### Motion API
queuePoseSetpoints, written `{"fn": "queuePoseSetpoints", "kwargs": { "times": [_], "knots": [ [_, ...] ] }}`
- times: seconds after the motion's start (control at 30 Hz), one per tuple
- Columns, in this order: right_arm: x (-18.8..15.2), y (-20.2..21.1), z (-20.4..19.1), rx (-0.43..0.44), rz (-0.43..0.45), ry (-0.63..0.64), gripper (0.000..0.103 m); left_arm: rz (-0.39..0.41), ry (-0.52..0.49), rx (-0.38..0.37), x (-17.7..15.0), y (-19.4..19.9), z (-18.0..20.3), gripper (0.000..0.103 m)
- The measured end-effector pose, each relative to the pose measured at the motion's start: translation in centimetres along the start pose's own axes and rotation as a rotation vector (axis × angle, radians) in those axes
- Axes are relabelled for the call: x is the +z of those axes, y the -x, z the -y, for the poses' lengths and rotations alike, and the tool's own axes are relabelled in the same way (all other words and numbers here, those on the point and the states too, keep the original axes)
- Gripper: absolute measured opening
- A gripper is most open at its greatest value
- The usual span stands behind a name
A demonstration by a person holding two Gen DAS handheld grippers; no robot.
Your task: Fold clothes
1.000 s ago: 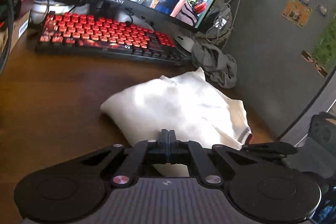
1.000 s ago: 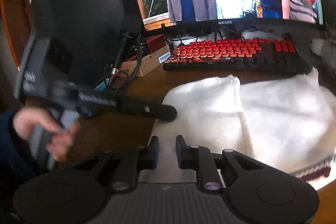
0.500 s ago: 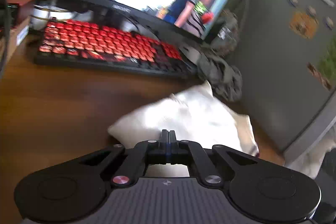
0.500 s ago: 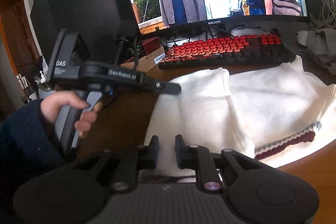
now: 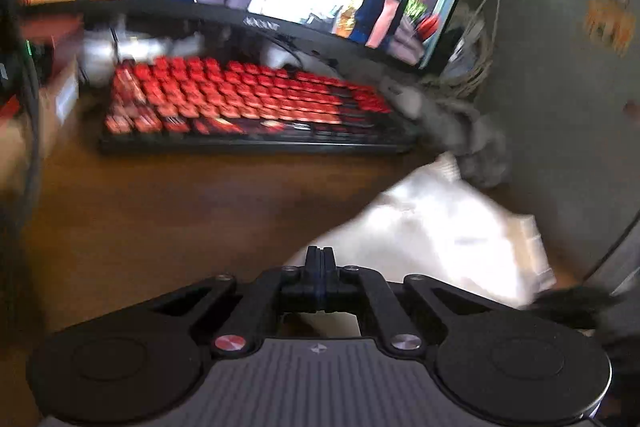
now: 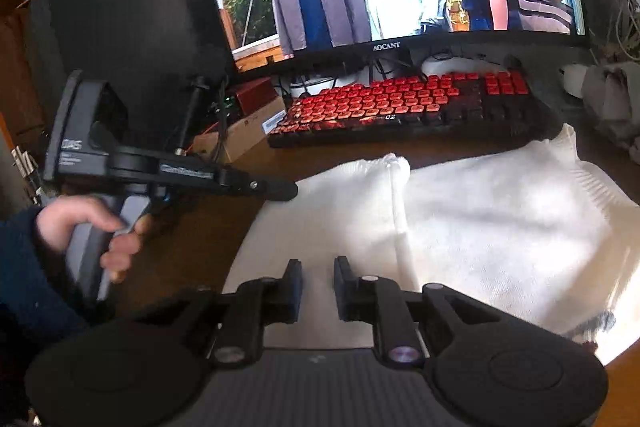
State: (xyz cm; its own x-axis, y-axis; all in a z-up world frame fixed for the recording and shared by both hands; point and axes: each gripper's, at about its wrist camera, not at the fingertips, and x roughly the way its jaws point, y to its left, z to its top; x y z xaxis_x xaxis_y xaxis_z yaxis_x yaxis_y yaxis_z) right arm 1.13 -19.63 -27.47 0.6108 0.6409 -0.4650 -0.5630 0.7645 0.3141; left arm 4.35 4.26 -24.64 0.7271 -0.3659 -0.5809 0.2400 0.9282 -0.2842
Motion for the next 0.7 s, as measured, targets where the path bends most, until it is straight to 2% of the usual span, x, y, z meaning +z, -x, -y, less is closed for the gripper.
{"fn": "queuePoseSetpoints", "kwargs": {
  "times": [0.07, 0.1, 0.23, 0.3, 0.33, 0.37, 0.47, 0.53, 0.7],
  "knots": [
    [0.0, 0.6, 0.2, 0.011, -0.006, -0.016, 0.016, -0.018, -0.013, 0.096, 0.3, -0.3, -0.4, 0.002],
    [0.0, 1.0, 0.1, 0.013, -0.008, -0.021, 0.016, -0.017, 0.006, 0.093, 0.4, -0.2, -0.9, 0.002],
    [0.0, 2.2, -0.9, 0.068, -0.007, -0.020, 0.019, 0.036, 0.205, -0.070, 0.3, 1.9, -3.2, 0.002],
    [-0.3, 2.3, -1.9, 0.105, -0.010, 0.005, 0.019, 0.038, 0.295, -0.114, 0.1, 2.8, -4.1, 0.013],
    [-0.5, 2.4, -2.4, 0.114, -0.008, 0.023, 0.019, 0.032, 0.342, -0.132, -0.1, 3.1, -4.5, 0.033],
    [-0.7, 2.4, -2.8, 0.119, -0.006, 0.039, 0.019, 0.017, 0.389, -0.160, -0.4, 3.2, -5.0, 0.047],
    [-1.1, 2.2, -3.2, 0.132, -0.005, 0.029, 0.021, -0.044, 0.526, -0.240, -1.5, 3.2, -6.4, 0.051],
    [-1.3, 2.2, -3.1, 0.140, -0.004, 0.013, 0.021, -0.098, 0.610, -0.256, -1.9, 2.8, -6.8, 0.053],
    [-1.8, 2.3, -2.7, 0.151, 0.000, -0.019, 0.021, -0.183, 0.703, -0.319, -1.5, 0.7, -6.9, 0.053]
  ]
}}
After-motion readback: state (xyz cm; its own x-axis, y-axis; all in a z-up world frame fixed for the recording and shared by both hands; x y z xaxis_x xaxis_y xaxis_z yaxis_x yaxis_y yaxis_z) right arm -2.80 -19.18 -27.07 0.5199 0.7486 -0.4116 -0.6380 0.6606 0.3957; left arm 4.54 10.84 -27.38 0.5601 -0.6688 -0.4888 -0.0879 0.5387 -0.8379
